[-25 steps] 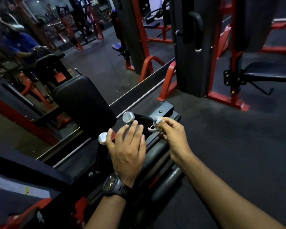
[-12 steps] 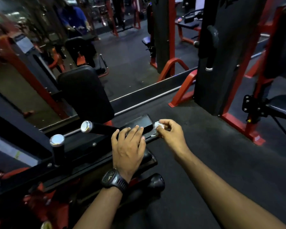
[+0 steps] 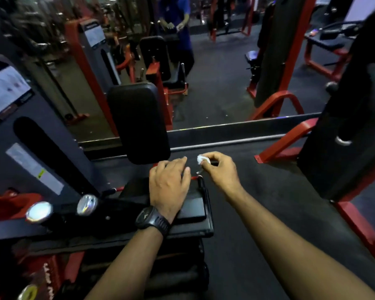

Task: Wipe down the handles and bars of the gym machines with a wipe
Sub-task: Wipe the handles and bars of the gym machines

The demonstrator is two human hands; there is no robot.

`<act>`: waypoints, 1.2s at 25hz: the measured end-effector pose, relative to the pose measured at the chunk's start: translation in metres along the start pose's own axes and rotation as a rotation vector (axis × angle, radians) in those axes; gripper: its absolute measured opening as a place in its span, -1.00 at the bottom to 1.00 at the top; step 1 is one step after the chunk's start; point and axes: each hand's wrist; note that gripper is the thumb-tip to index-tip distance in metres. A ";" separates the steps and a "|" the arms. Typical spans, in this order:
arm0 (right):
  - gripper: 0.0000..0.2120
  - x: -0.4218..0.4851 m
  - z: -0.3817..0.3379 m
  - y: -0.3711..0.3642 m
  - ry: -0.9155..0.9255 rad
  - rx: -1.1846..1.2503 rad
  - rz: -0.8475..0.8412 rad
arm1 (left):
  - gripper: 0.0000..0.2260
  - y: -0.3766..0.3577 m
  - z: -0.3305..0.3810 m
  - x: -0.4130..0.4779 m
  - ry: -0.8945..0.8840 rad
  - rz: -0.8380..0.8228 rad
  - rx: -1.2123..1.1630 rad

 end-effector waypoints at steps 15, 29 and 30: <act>-0.93 0.213 0.137 -0.029 0.024 -0.117 -0.585 | -0.72 -0.175 0.037 0.110 0.870 -0.369 0.285; -0.77 0.188 0.302 -0.063 0.223 -0.310 -0.880 | -0.59 -0.314 -0.013 -0.041 1.193 -0.467 0.218; -0.74 0.182 0.315 -0.072 0.328 -0.343 -0.895 | -0.58 -0.321 -0.025 -0.053 1.167 -0.499 0.245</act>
Point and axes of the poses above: each hand's wrist, its own x-axis towards the middle knuckle, its own y-axis out of the back of the hand, z = x × y, and after that the axes turned 9 degrees about -x, right-handed
